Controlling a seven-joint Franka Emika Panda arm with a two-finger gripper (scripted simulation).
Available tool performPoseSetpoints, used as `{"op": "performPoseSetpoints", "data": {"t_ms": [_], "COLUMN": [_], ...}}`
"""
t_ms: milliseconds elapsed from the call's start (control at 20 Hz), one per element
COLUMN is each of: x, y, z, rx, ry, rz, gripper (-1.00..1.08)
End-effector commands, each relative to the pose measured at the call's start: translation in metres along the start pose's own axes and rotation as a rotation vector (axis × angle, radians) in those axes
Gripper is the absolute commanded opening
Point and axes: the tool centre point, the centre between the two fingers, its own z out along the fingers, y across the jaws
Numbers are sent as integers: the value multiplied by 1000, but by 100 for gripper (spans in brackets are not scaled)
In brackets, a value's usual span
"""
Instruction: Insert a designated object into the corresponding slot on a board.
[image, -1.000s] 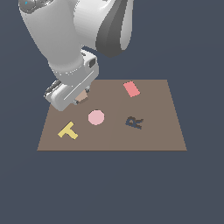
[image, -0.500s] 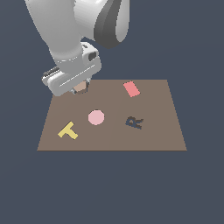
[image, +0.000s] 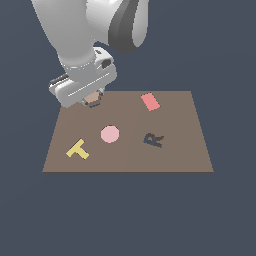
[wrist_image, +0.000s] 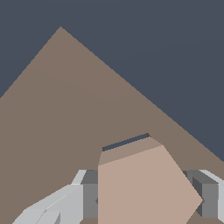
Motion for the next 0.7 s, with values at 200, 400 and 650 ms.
{"op": "performPoseSetpoints", "data": {"t_ms": [200,400,650], "x": [0,0,0], "y": [1,1,1], "z": [8,8,8], "rx": [0,0,0], "ry": [-1,-1,-1], "rz": [3,3,3], "gripper": [100,100,100]}}
